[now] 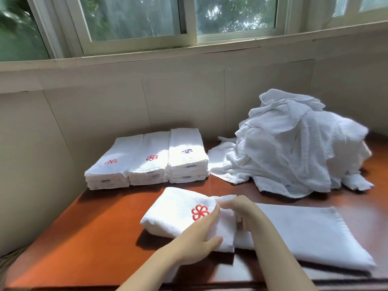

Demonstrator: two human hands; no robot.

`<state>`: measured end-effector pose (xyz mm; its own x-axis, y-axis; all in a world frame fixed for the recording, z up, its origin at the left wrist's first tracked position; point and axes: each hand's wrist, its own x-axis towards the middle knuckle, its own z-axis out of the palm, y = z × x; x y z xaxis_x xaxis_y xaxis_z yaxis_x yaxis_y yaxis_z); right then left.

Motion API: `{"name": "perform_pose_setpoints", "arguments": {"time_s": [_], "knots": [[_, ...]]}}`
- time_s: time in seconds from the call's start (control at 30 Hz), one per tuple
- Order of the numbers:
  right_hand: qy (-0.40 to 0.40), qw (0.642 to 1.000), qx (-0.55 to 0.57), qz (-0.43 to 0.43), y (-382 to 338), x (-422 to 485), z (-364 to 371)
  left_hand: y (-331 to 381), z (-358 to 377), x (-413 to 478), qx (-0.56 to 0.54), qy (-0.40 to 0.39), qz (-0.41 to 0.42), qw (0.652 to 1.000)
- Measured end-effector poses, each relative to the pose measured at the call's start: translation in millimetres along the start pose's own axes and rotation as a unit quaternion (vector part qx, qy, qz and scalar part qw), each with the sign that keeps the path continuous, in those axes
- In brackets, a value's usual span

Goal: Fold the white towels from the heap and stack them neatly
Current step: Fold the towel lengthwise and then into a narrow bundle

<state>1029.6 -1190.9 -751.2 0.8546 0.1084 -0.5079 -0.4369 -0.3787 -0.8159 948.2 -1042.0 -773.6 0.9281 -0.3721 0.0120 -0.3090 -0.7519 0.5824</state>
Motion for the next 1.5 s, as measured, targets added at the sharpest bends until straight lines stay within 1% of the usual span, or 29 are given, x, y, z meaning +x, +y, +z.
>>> {"name": "perform_pose_setpoints", "arguments": {"time_s": [0.03,0.07,0.17,0.27,0.37,0.43,0.5,0.57,0.63,0.7,0.73,0.77,0.83,0.9,1.03,1.23,1.3,1.37,1.43,1.5], "knots": [[0.024,0.999,-0.021,-0.002,2.5,0.8,-0.3,-0.6,2.7,1.4,0.002,0.011,0.000,1.000],[0.040,0.999,-0.020,-0.012,5.5,2.4,-1.0,-1.5,4.3,1.6,0.002,0.027,0.003,1.000],[0.056,0.995,0.054,-0.063,12.8,5.4,-1.5,-3.9,-0.5,-5.0,-0.016,0.094,0.026,0.995],[0.081,0.989,0.082,-0.091,13.8,9.5,-6.1,-9.1,-14.7,-17.3,0.021,0.164,0.056,0.985],[0.101,0.978,0.139,-0.120,8.7,3.0,-33.0,-18.5,-35.2,-25.8,0.024,0.234,0.034,0.971],[0.136,0.964,0.173,-0.148,6.9,-6.3,-70.5,-23.9,-50.8,-24.3,0.015,0.256,0.013,0.967],[0.203,0.951,0.169,-0.161,13.7,-12.5,-118.7,-26.0,-61.6,-14.7,0.019,0.248,-0.008,0.968],[0.280,0.941,0.134,-0.136,28.0,-16.2,-159.3,-26.6,-62.7,3.3,0.021,0.213,-0.045,0.976],[0.327,0.940,0.037,-0.095,49.1,-18.7,-179.9,-22.0,-50.0,23.3,0.006,0.143,-0.106,0.984],[0.324,0.944,-0.061,-0.028,70.2,-15.1,-183.8,-12.2,-28.8,41.9,-0.001,0.058,-0.164,0.985],[0.311,0.947,-0.076,-0.012,78.1,-14.4,-182.4,-7.7,-18.7,50.7,0.017,0.029,-0.193,0.981],[0.312,0.946,-0.083,-0.015,84.7,-12.5,-182.1,-4.5,-11.0,58.4,0.039,0.017,-0.221,0.974],[0.308,0.946,-0.101,-0.033,90.7,-10.7,-183.3,-2.0,-4.9,66.8,0.055,0.029,-0.259,0.964],[0.310,0.942,-0.117,-0.051,92.8,-7.9,-186.6,-5.4,-3.3,69.8,0.071,0.045,-0.267,0.960],[0.302,0.951,-0.056,-0.031,88.9,-16.0,-190.9,-16.6,6.7,63.5,0.134,0.050,-0.253,0.957],[0.288,0.955,-0.066,0.002,101.2,-32.2,-190.8,-22.6,10.6,60.3,0.146,0.081,-0.228,0.959],[0.309,0.947,-0.089,-0.003,112.2,-32.4,-185.7,-20.4,10.7,58.3,0.145,0.093,-0.223,0.959],[0.337,0.931,-0.134,-0.027,119.4,-31.5,-181.1,-17.4,11.9,56.3,0.148,0.113,-0.223,0.957],[0.358,0.914,-0.179,-0.059,123.5,-30.4,-177.2,-13.9,11.8,53.9,0.124,0.139,-0.244,0.952],[0.376,0.892,-0.236,-0.085,126.2,-31.7,-171.5,-11.4,6.8,50.2,0.075,0.134,-0.282,0.947]]}}
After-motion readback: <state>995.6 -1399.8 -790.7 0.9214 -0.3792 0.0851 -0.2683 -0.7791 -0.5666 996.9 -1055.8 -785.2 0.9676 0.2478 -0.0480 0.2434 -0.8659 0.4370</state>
